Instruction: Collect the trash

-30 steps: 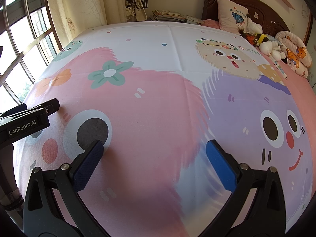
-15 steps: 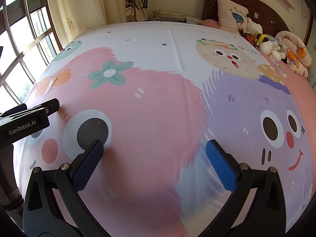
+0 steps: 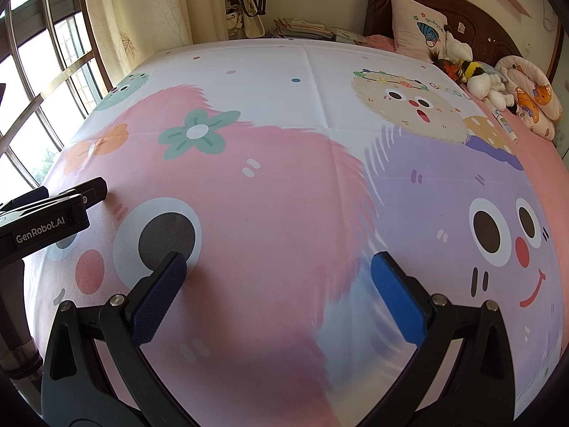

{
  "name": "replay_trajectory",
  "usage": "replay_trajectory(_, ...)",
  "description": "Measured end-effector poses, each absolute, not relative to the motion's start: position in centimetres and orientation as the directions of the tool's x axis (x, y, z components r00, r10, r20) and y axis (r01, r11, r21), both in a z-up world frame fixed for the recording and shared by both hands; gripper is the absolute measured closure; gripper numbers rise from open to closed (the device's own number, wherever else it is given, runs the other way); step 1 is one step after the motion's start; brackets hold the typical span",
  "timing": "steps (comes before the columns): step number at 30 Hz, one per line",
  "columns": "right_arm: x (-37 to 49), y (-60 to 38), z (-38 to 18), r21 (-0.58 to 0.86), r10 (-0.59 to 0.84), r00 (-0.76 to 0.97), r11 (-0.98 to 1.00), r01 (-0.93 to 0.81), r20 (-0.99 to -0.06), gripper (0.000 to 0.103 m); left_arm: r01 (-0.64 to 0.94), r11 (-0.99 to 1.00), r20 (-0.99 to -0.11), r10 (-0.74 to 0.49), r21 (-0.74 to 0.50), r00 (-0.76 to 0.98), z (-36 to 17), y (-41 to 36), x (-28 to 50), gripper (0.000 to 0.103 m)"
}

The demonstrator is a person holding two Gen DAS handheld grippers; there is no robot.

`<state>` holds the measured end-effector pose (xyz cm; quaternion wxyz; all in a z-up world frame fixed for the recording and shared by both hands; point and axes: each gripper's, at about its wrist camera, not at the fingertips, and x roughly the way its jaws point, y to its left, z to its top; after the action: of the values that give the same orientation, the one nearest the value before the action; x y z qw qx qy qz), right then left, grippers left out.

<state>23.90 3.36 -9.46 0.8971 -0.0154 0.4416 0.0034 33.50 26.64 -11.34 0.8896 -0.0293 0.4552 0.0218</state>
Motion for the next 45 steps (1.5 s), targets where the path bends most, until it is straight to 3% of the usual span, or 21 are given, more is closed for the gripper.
replay_trajectory(27,24.1,3.5,-9.0,-0.028,-0.028,0.610,1.000,0.010,-0.792,0.000,-0.065,0.997,-0.811,0.012,-0.032,0.584,-11.3,26.7,33.5,0.001)
replay_trajectory(32,25.8,3.5,-8.1,-0.027,-0.043,0.586,0.999,0.037,-0.809,0.000,-0.015,0.998,-0.858,-0.041,-0.056,0.511,-10.4,27.5,32.4,0.004)
replay_trajectory(38,32.4,6.1,-7.4,-0.028,-0.046,0.575,0.999,0.040,-0.817,0.000,-0.215,0.956,-0.848,-0.060,-0.201,0.526,-9.5,33.6,26.5,0.005)
replay_trajectory(45,38.7,16.5,-7.2,-0.033,0.035,0.585,0.994,-0.105,-0.810,0.000,-0.347,0.928,-0.865,0.060,-0.135,0.498,-10.5,37.0,22.1,0.005)
